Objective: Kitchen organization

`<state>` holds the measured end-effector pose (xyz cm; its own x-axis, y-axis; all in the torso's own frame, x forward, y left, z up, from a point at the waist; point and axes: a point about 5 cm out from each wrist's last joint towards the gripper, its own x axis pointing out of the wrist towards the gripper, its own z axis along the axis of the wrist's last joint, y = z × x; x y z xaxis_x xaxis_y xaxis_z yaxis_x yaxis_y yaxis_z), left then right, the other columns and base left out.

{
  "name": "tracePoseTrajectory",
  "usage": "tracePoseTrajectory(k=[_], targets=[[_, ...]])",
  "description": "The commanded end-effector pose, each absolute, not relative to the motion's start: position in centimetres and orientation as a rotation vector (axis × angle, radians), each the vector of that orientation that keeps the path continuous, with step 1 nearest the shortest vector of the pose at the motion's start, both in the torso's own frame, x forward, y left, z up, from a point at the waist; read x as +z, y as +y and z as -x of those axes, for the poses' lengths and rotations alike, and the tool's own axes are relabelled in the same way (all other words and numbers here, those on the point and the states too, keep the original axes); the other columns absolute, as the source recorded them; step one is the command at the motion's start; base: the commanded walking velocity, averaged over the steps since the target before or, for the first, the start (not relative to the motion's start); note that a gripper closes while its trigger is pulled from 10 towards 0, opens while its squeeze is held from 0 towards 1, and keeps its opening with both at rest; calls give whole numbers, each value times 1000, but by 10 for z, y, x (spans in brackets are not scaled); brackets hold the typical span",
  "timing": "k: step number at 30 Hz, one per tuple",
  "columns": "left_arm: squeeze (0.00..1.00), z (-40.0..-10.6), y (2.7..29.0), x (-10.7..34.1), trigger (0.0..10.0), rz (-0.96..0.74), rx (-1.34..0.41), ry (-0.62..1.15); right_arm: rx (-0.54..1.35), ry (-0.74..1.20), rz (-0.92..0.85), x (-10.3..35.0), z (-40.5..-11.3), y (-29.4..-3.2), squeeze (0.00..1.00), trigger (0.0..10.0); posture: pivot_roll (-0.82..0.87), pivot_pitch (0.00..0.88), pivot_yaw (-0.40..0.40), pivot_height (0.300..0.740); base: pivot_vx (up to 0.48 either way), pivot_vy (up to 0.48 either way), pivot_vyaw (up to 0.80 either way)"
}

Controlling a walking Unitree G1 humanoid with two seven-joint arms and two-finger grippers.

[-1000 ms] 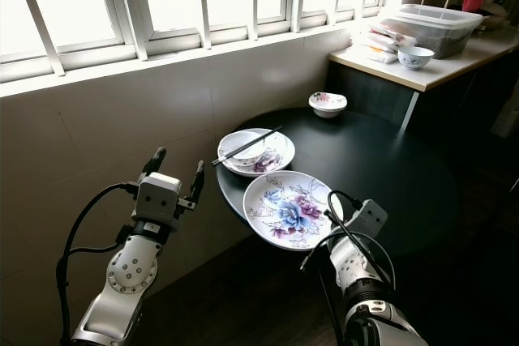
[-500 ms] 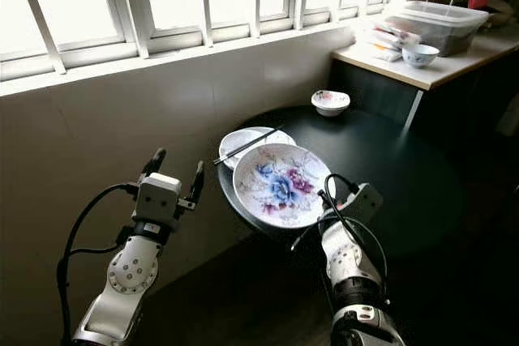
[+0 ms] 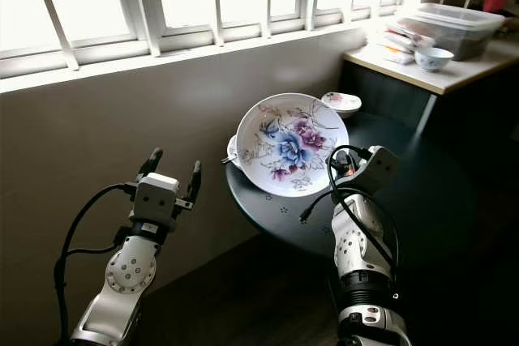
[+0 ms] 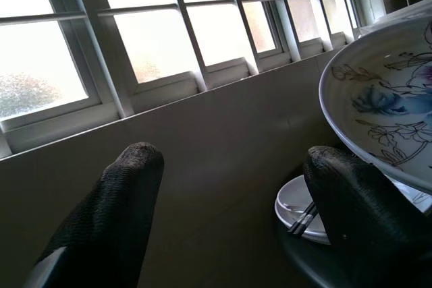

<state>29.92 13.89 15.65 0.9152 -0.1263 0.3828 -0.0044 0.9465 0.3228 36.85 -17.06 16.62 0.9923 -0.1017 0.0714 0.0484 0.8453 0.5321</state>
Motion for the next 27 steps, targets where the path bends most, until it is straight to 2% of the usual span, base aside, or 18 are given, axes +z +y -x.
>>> tracePoseTrajectory(k=[1,3,9,27], targets=[[0,-301,143,152,10000,-330,-42,-376,-5,-158,-499,179,-368,-160,0,0,-5,0,-31,736,0,0,800],[0,-302,144,151,10000,-326,-34,-366,28,-178,-464,181,-366,-154,0,0,-1,0,-32,736,0,0,800],[0,-302,142,152,10000,-311,-52,-369,75,-190,-441,182,-364,-147,0,0,2,0,-32,736,0,455,800],[0,-301,144,153,10000,-331,-44,-375,121,-209,-355,180,-358,-139,0,0,4,0,-24,736,0,0,800]])
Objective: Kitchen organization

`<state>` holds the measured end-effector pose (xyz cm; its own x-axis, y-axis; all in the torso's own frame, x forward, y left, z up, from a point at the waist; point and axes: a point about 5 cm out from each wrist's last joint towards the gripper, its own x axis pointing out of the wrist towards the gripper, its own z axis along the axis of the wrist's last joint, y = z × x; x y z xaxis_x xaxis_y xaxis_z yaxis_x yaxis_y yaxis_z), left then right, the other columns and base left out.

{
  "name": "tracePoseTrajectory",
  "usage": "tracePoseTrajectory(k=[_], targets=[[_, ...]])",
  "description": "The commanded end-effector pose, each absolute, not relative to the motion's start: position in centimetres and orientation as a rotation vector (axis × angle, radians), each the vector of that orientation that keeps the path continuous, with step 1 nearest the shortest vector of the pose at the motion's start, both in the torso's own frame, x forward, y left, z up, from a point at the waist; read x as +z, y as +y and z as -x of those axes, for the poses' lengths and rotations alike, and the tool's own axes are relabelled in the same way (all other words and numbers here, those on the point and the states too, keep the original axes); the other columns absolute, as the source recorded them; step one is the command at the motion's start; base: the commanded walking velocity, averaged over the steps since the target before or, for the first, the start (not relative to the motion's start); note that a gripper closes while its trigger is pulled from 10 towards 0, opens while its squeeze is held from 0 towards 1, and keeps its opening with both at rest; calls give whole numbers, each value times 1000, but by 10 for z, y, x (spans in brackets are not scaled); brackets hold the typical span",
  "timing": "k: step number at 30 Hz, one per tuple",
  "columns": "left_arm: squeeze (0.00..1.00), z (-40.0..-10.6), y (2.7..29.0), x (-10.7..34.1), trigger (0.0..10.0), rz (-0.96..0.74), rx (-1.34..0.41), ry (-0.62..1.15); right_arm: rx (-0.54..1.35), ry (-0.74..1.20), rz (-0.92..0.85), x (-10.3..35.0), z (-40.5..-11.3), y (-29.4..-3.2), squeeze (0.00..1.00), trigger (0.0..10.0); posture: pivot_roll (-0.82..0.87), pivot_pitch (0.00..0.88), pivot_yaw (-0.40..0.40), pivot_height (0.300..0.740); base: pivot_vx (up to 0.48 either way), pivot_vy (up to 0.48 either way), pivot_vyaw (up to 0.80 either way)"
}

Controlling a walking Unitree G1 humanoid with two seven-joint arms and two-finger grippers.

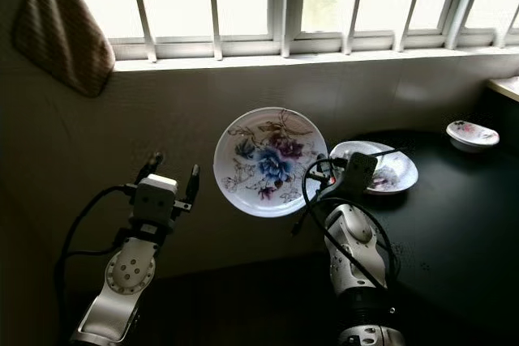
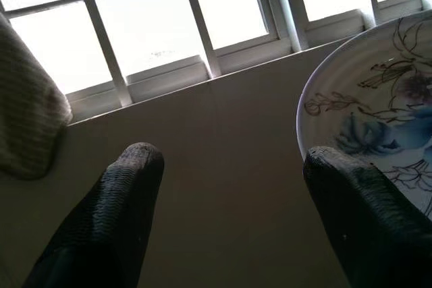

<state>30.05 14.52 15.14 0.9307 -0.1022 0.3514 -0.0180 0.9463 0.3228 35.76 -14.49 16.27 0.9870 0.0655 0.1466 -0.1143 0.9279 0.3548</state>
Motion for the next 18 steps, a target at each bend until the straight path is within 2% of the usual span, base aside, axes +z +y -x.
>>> tracePoseTrajectory(k=[1,18], targets=[[0,-302,144,153,10000,-334,-43,-371,119,-212,-350,180,-358,-139,0,0,4,0,-23,736,0,0,800],[0,-300,146,161,10000,-298,-30,-416,145,-294,-259,194,-359,-130,0,0,12,0,-27,736,15,0,800]])
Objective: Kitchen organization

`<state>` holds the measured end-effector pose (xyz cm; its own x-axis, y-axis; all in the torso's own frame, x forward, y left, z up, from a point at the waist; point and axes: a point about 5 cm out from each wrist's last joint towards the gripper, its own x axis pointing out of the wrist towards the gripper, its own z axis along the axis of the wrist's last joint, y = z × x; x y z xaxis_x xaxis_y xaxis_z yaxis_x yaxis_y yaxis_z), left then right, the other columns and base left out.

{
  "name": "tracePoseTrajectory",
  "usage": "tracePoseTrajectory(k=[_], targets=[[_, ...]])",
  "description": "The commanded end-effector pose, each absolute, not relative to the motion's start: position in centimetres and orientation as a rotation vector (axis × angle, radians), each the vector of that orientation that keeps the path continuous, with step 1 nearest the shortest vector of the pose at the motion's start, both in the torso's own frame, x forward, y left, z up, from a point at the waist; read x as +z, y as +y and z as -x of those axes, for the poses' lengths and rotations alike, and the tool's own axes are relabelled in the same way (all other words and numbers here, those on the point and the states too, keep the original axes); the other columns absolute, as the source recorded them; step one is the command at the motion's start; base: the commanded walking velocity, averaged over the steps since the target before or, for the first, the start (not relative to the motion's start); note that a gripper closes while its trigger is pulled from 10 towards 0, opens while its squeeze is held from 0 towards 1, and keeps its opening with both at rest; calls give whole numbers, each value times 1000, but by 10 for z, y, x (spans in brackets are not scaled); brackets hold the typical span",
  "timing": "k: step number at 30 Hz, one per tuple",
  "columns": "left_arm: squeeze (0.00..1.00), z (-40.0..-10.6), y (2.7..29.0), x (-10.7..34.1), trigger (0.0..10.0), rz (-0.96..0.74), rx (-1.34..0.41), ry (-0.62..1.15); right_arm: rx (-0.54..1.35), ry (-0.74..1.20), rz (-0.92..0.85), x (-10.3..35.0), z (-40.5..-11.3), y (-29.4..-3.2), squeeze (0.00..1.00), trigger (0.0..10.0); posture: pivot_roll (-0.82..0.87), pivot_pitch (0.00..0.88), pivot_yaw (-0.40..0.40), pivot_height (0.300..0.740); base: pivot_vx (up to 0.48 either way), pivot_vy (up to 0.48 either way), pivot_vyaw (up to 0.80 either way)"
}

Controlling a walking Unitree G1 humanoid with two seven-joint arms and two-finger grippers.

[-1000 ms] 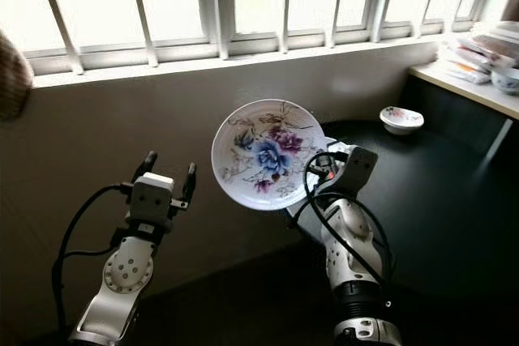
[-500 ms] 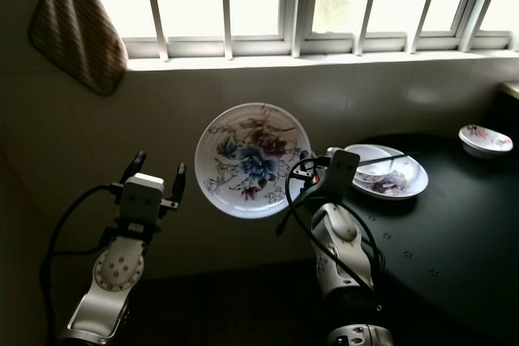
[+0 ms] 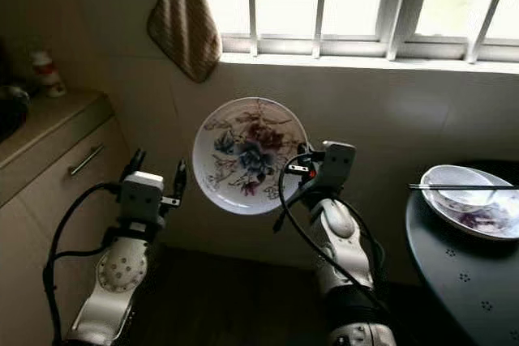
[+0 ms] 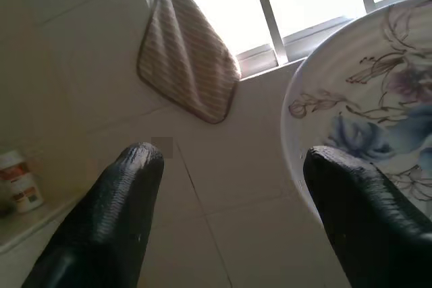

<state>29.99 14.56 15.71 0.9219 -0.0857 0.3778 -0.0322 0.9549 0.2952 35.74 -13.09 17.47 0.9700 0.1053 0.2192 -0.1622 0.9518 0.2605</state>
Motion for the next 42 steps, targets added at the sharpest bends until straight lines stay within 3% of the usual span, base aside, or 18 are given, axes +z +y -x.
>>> tracePoseTrajectory(k=[1,21,42], targets=[[0,-300,145,162,10000,-294,-31,-419,152,-303,-247,196,-359,-129,0,0,12,0,-28,736,255,0,800],[0,-302,140,168,10000,-272,-38,-443,203,-412,-142,219,-365,-110,0,0,12,0,-31,736,261,0,800],[0,-303,136,171,10000,-264,-51,-453,201,-458,-114,228,-368,-107,0,0,12,0,-30,736,294,0,800]])
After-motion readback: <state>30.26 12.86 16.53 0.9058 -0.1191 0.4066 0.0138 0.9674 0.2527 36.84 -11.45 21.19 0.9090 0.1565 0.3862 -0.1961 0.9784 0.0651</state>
